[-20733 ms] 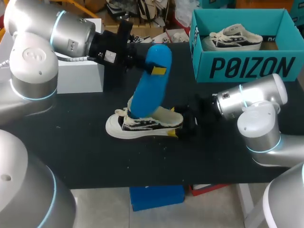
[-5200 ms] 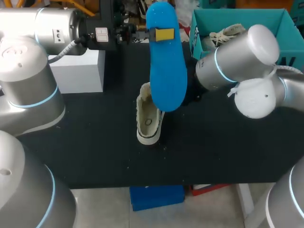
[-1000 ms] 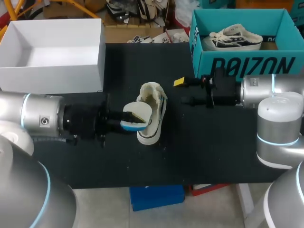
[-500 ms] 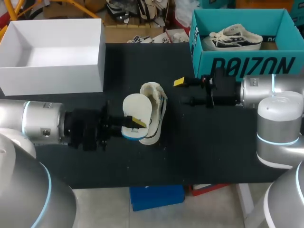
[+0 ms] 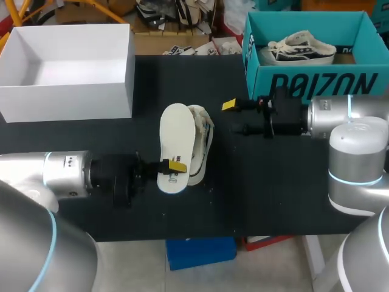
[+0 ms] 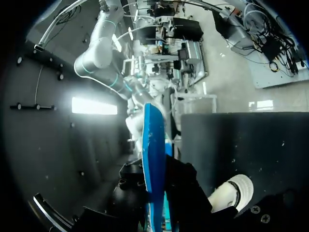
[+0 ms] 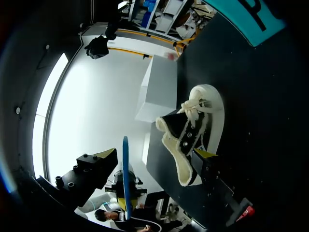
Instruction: Take the shoe out of the shoebox, open the shoe tongue, remove and reinsert the insole, then place the shoe into the shoebox
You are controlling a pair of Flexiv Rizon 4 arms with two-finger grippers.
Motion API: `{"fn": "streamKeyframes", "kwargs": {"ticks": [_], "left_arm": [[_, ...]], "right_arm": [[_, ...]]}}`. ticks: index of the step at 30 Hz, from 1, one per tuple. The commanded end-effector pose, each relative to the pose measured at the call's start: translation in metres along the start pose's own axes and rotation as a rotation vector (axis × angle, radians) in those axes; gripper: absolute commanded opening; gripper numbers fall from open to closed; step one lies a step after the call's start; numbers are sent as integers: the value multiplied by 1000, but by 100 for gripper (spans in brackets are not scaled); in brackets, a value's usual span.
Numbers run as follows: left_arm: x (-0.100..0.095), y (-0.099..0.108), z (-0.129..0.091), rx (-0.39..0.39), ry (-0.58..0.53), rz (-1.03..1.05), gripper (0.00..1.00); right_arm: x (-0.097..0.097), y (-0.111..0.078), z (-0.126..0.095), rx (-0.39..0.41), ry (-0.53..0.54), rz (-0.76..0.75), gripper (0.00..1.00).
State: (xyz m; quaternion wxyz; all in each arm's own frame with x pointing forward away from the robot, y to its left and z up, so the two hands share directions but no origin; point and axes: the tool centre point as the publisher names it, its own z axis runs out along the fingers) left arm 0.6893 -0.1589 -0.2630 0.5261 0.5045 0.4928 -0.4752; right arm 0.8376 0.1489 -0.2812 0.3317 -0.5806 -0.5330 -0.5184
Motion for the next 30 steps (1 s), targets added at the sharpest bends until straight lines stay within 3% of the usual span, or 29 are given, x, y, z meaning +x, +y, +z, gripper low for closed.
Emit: {"fn": "streamKeyframes", "kwargs": {"ticks": [1, 15, 30], "left_arm": [[19, 39, 22, 83, -13, 20, 0], [48, 82, 50, 44, -4, 61, 0], [48, 83, 52, 30, 5, 30, 0]], "right_arm": [[0, -1, 1, -5, 0, 0, 100], [0, -1, 1, -5, 0, 0, 100], [0, -1, 1, -5, 0, 0, 100]]}}
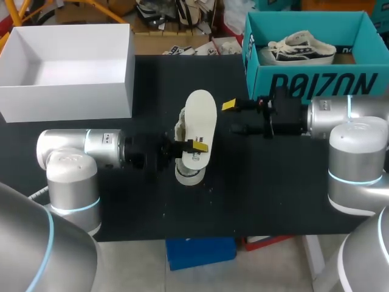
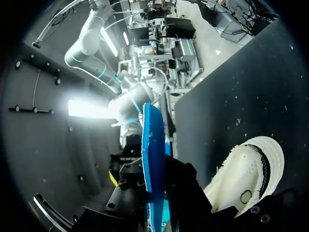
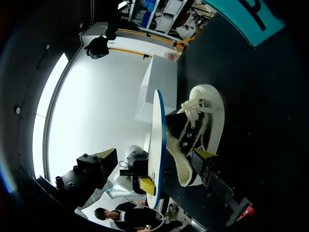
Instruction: Take the shoe out of the shoebox, open the shoe tongue, remove and reinsert the insole, then place the shoe into the shoebox
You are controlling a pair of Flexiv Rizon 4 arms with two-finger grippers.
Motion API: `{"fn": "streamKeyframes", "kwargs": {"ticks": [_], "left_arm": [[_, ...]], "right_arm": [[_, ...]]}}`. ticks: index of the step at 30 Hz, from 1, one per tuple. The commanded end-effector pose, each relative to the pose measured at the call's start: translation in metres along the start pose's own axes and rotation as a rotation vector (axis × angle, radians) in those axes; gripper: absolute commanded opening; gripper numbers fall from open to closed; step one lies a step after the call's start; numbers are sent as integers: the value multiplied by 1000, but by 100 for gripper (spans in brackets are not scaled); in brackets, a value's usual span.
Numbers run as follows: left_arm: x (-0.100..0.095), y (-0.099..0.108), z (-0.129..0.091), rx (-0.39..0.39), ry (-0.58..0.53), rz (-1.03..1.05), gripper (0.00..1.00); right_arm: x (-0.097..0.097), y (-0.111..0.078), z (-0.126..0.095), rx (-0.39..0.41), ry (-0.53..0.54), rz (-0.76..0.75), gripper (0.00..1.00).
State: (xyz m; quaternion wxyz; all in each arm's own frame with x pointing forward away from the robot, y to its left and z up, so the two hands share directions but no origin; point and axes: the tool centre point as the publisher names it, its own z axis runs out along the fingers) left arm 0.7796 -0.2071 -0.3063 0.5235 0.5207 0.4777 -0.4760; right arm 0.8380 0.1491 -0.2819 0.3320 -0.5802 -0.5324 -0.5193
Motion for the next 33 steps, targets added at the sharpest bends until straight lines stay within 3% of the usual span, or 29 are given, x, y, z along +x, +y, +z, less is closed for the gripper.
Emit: {"fn": "streamKeyframes", "kwargs": {"ticks": [1, 9, 18, 33], "left_arm": [[-1, -2, 0, -4, 4, 2, 0], [-1, -2, 0, -4, 4, 2, 0], [-1, -2, 0, -4, 4, 2, 0], [-1, -2, 0, -4, 4, 2, 0]], "right_arm": [[1, 3, 0, 15, 11, -9, 100], [10, 17, 7, 172, 87, -114, 100], [6, 4, 27, 302, 89, -116, 100], [16, -17, 49, 313, 69, -93, 100]]}}
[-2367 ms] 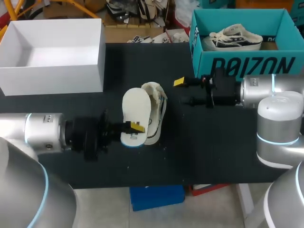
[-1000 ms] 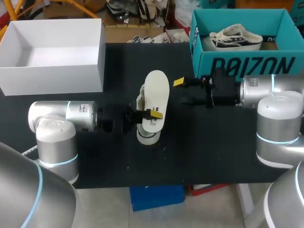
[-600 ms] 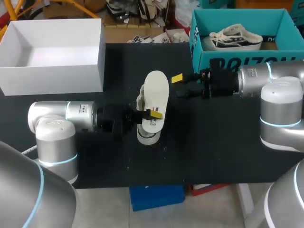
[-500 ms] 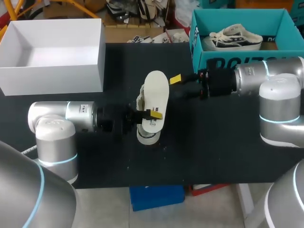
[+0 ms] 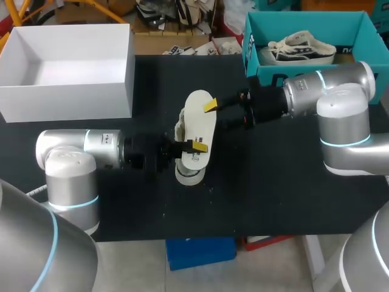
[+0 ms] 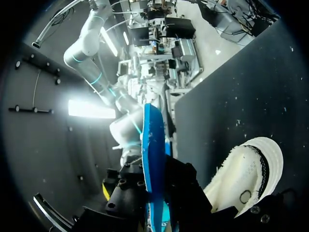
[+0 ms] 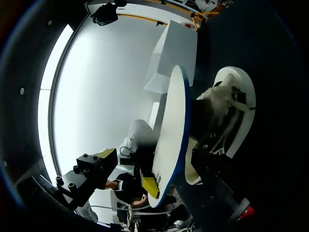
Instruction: Take the shoe out of the shoebox, open the shoe tongue, remove and reinsert the insole, then place the shoe into the shoebox
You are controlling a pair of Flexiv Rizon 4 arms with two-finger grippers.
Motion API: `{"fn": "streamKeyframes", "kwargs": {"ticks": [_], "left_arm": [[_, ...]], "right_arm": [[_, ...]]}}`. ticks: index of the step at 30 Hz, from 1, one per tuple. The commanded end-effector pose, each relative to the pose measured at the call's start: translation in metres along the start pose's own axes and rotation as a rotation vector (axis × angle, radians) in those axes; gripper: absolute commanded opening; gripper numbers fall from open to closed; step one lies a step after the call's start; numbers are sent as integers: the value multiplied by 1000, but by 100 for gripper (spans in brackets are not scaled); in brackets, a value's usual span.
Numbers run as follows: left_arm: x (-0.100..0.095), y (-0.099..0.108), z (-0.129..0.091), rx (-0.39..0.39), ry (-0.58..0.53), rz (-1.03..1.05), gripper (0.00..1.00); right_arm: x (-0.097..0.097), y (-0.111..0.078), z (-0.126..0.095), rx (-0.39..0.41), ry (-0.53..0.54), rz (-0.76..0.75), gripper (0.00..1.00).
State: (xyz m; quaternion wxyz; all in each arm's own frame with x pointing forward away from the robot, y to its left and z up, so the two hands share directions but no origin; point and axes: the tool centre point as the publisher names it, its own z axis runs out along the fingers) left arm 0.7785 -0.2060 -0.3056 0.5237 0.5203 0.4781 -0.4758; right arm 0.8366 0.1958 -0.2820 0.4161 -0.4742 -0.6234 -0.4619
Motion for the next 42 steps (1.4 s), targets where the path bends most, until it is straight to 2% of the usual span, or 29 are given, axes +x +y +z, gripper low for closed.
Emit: {"fn": "streamKeyframes", "kwargs": {"ticks": [1, 5, 9, 10, 12, 14, 16, 18, 25, 27, 28, 30, 42], "left_arm": [[0, -1, 1, -3, 4, 2, 0], [0, -1, 1, -3, 4, 2, 0], [0, -1, 1, -3, 4, 2, 0], [0, -1, 1, -3, 4, 2, 0], [0, -1, 1, -3, 4, 2, 0], [0, -1, 1, -3, 4, 2, 0], [0, -1, 1, -3, 4, 2, 0], [0, -1, 1, -3, 4, 2, 0], [0, -1, 1, -3, 4, 2, 0], [0, -1, 1, -3, 4, 2, 0], [0, -1, 1, -3, 4, 2, 0], [0, -1, 1, -3, 4, 2, 0], [0, -1, 1, -3, 4, 2, 0]], "right_arm": [[4, -4, 9, -12, -4, 2, 99], [3, -6, 16, -21, 2, 13, 96], [0, -8, 22, -27, 16, 32, 87], [-1, -7, 24, -28, 21, 38, 78], [-2, -7, 26, -25, 35, 50, 73], [-3, -6, 28, -26, 35, 57, 73], [-6, -6, 28, -30, 37, 67, 67], [-7, -6, 29, -36, 44, 84, 55], [-11, -6, 32, -42, 53, 99, 44], [-12, -7, 32, -46, 53, 103, 34], [-12, -7, 32, -50, 52, 104, 20], [-14, -7, 31, -64, 45, 110, 0], [-17, -5, 29, -83, 47, 109, 0]]}}
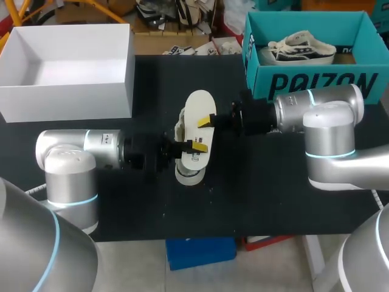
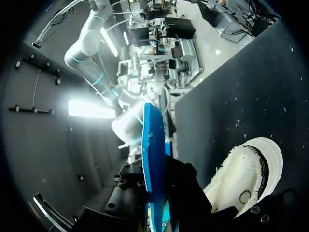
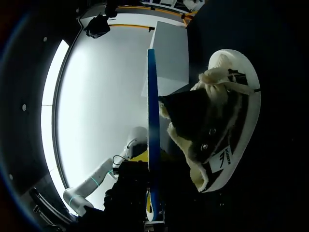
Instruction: Take the shoe out of the shoebox, open the shoe tongue, remove and reinsert the insole, then place the shoe into the shoebox
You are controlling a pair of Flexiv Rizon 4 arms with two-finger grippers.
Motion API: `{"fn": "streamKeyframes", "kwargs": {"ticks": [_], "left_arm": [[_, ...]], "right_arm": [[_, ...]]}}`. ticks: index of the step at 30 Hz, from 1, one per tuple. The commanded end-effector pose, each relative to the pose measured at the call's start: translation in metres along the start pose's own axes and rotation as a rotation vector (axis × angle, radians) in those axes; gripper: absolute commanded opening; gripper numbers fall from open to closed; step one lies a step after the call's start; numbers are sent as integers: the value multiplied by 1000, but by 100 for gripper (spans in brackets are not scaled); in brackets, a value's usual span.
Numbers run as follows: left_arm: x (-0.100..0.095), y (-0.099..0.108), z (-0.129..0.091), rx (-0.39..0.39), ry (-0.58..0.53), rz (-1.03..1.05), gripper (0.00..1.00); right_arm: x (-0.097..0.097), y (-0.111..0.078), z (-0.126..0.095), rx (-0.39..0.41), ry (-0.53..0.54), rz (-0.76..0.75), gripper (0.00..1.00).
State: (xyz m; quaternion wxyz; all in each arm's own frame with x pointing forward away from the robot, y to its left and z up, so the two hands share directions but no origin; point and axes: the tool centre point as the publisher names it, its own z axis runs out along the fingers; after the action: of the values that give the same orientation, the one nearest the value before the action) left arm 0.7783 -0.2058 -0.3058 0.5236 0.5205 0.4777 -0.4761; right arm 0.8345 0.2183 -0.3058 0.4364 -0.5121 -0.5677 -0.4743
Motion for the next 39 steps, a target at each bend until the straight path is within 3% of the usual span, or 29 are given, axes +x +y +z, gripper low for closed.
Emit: {"fn": "streamKeyframes", "kwargs": {"ticks": [1, 2, 3, 4, 12, 14, 16, 20, 26, 32, 39], "left_arm": [[0, -1, 2, -4, 5, 2, 0], [0, -1, 2, -4, 5, 2, 0], [0, -1, 2, -4, 5, 2, 96], [-1, -1, 1, -20, 38, 7, 100], [-15, -3, -24, -78, 350, 37, 100], [-18, -3, -35, -85, 504, 103, 100], [-21, -2, -43, -96, 583, 129, 100], [-25, 3, -57, -114, 911, 319, 100], [-33, 7, -48, -88, 1088, 418, 100], [-47, 8, -33, -128, 1351, 599, 100], [-47, 8, -33, -128, 1351, 599, 100]], "right_arm": [[0, -2, 1, -4, -2, 0, 0], [0, -2, 1, -4, -2, 0, 0], [0, -2, 1, -4, -2, 0, 0], [0, -2, 1, -4, -2, 0, 0], [0, -2, 1, -4, -2, 0, 0], [0, -2, 1, -4, -2, 0, 0], [0, -2, 1, -4, -2, 0, 0], [0, -2, 1, -4, -2, 0, 0], [0, -2, 1, -4, -2, 0, 0], [0, -2, 1, -4, -2, 0, 0], [0, -2, 1, -4, -2, 0, 0]]}}
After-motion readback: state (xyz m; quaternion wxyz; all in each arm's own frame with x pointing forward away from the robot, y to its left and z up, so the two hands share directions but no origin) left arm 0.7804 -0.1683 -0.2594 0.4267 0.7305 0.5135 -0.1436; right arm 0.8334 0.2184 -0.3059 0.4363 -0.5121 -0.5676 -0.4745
